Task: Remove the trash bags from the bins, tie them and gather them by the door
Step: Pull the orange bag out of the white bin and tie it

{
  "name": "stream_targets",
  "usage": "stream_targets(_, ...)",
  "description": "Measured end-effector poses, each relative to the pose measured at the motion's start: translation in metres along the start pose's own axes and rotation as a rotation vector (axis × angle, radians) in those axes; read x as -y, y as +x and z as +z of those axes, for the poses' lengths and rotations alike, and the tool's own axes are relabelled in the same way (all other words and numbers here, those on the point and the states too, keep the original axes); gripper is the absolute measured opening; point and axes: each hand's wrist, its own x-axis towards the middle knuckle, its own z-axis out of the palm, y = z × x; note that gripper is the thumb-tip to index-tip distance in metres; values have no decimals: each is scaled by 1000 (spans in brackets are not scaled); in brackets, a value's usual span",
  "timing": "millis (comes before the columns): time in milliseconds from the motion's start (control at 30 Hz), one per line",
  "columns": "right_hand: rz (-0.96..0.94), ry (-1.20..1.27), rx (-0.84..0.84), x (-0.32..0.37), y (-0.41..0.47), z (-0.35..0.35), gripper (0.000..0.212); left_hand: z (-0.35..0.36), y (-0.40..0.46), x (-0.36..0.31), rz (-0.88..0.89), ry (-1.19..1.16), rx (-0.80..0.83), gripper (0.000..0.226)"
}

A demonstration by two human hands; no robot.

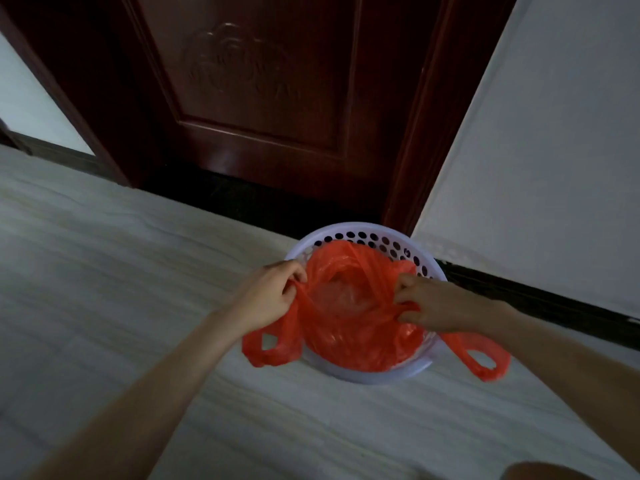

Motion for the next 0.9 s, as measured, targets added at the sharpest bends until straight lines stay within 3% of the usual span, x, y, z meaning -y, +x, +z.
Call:
stream_targets(100, 86, 198, -298, 10, 13, -1, 12, 3, 14, -12, -192, -136, -113, 38)
stream_targets(167, 267, 448, -395, 16, 21, -11, 23, 4, 26, -17, -378, -214, -103, 24)
stream_targets(200, 334, 576, -391, 18, 24, -16, 20, 4, 31, -19, -430, -240, -94, 16)
stream_targets(267, 399, 812, -321, 17, 30, -23, 9, 7, 37, -22, -415, -254, -71, 27)
stream_targets(333, 422, 966, -268, 18, 32, -27, 22, 14, 40, -22, -320, -204, -34, 24)
stream_targets(400, 367, 937, -224, 18, 33, -26, 38, 21, 36, -21, -237, -166, -40, 25)
stream_targets(467, 218, 712, -220, 24, 34, -20, 58, 28, 28, -19, -128, -115, -72, 32)
stream_targets(600, 21, 409, -103, 35, 48, -1, 85, 28, 20, -14, 230, 132, -157, 38)
stream_targets(733, -36, 230, 2, 50, 64, -3, 61, 23, 21, 4, 453, 351, -280, 20)
stream_targets(900, -65, 303, 11, 56, 71, 11, 31, -15, 48, 27, 391, 621, -237, 22)
